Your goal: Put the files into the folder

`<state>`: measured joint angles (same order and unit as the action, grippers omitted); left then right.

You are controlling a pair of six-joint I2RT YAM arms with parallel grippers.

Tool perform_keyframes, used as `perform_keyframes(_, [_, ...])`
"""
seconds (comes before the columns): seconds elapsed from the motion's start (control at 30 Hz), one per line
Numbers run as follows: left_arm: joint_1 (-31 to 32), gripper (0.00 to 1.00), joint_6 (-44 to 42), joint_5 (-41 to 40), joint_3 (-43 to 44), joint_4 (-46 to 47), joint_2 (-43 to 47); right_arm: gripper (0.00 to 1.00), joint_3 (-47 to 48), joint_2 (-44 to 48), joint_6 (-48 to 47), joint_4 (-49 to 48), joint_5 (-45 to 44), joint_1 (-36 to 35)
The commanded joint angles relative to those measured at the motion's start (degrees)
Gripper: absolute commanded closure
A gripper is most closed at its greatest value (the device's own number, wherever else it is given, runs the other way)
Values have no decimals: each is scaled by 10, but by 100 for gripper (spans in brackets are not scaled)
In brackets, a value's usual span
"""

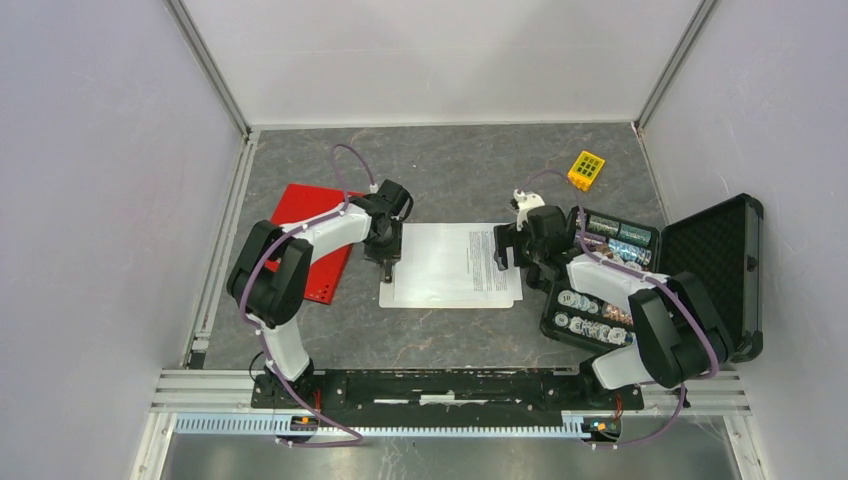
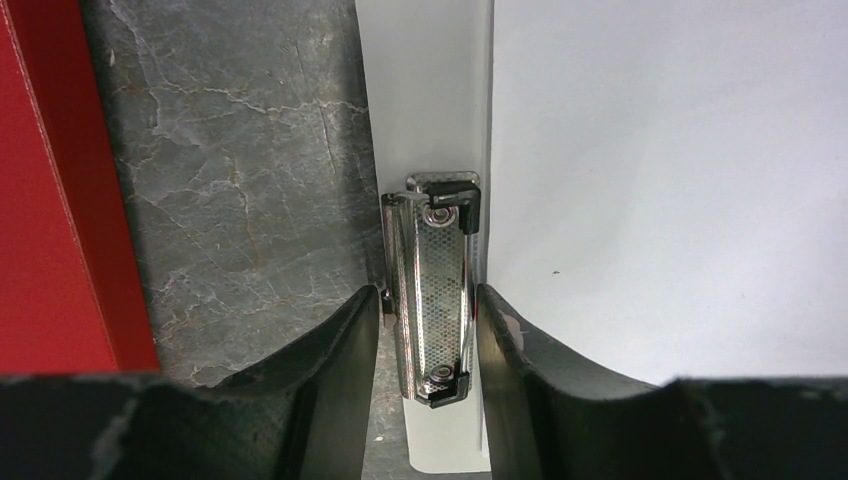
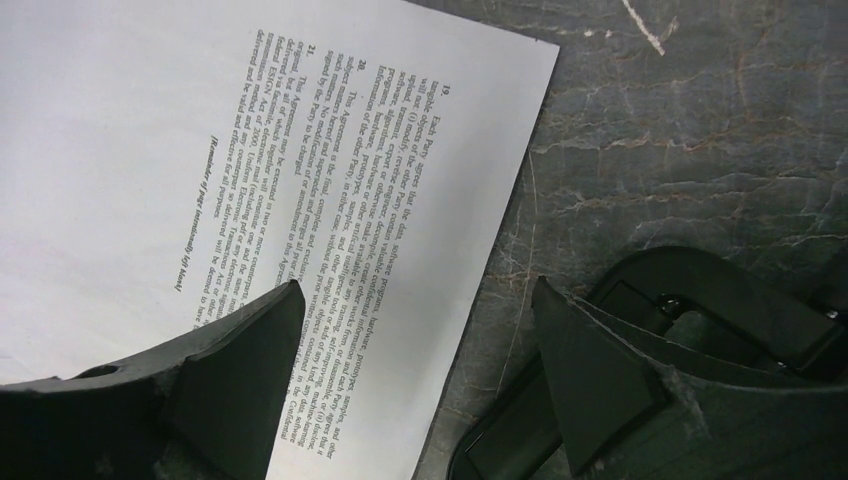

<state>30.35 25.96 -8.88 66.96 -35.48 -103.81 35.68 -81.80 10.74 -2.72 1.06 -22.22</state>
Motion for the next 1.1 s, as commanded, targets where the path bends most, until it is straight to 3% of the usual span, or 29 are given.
perform_keyframes(0.0, [2, 52, -24, 4, 16, -6, 5, 9, 34, 10, 5, -7, -22, 6])
perform_keyframes(0.13, [1, 42, -24, 0, 13, -8, 18, 10, 46, -5, -3, -1, -36, 7])
perform_keyframes(0.6, [2, 49, -43, -2, 29, -13, -7, 25, 50, -76, -4, -12, 21, 9])
perform_keyframes(1.07, [2, 46, -44, 7, 21, -12, -8, 27, 33, -84, -22, -19, 28, 9])
